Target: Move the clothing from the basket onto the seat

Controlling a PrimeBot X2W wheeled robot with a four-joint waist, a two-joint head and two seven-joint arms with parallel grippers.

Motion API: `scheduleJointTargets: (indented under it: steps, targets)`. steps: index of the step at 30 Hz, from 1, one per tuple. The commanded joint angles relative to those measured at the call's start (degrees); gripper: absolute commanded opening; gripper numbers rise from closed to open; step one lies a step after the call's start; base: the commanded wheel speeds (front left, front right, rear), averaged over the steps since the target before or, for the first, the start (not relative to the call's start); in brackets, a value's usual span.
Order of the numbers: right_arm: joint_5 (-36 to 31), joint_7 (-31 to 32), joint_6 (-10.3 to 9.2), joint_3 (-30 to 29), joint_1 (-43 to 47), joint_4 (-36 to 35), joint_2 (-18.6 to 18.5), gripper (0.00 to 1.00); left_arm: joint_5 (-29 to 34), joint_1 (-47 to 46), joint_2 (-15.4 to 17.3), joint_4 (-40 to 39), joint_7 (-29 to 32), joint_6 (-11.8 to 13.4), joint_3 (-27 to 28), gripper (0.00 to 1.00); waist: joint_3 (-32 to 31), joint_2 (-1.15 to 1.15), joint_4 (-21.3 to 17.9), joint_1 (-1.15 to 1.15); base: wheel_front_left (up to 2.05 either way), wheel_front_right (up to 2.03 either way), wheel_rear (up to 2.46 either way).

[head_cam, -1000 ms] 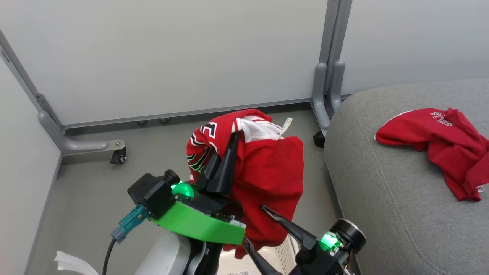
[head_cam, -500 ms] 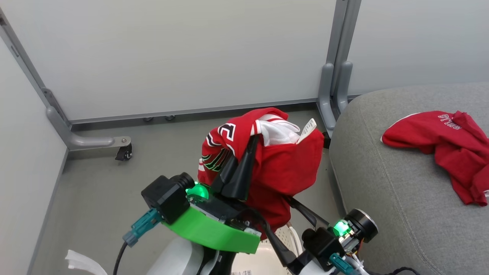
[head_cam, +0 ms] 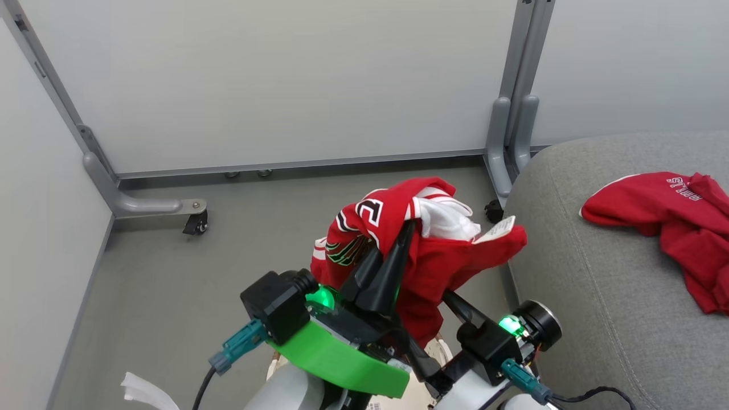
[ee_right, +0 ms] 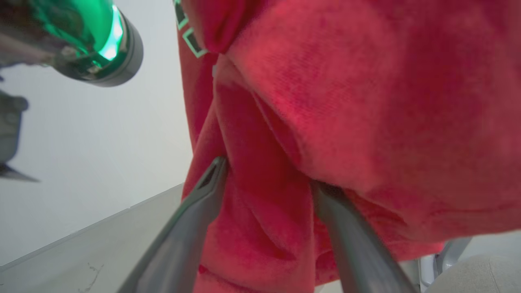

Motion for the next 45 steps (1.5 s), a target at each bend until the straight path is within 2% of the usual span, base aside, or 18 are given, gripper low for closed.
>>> scheduleJointTargets:
  steps: [1, 8, 20, 28, 29, 30, 45]
  targets:
    - [0.43, -0.15, -0.06, -0.2, -0.7, -0.42, 0.01, 1.0, -0.07, -0.03, 0.13, 0.26, -0.02, 0.35, -0.26, 0.0, -0.05, 0.0, 0.23, 0.0, 0.0, 0.0, 0.0]
    - [1.57, -0.15, -0.06, -0.41, -1.66, -0.35, 0.0, 1.0, -0.54, 0.67, 0.12, 0.46, -0.02, 0.37, -2.36, 0.0, -0.19, 0.0, 0.76, 0.0, 0.0, 0.0, 0.0]
    - [-2.75, -0.14, -0.06, -0.97, -3.65, 5.27, -0.03, 1.0, -1.61, 0.35, 0.12, -0.28, -0.02, 0.26, -5.32, 0.0, -0.36, 0.0, 1.08, 0.0, 0.0, 0.0, 0.0]
    - [-1.93, -0.15, -0.06, -0.24, -4.92, 6.54, -0.01, 1.0, -2.09, 0.2, 0.12, 0.12, -0.02, -0.14, -6.74, 0.0, -0.39, 0.0, 1.33, 0.0, 0.0, 0.0, 0.0]
    - [-1.42, -0.15, -0.06, -0.17, -4.95, 6.37, -0.02, 0.09, -2.16, 0.16, 0.12, 0.2, -0.02, -0.15, -6.72, 0.0, -0.4, 0.0, 1.37, 0.0, 0.0, 0.0, 0.0]
    - [-1.37, -0.15, -0.06, -0.1, -5.12, 5.7, -0.01, 0.0, -2.18, 0.13, 0.12, 0.26, -0.02, -0.16, -6.67, 0.0, -0.4, 0.0, 1.4, 0.0, 0.0, 0.0, 0.0]
    - [0.8, -0.15, -0.06, -1.25, -2.99, 3.52, -0.02, 0.0, -1.34, 1.26, 0.12, 1.53, -0.02, -0.44, -4.92, 0.0, -0.89, 0.0, 1.33, 0.0, 0.0, 0.0, 0.0]
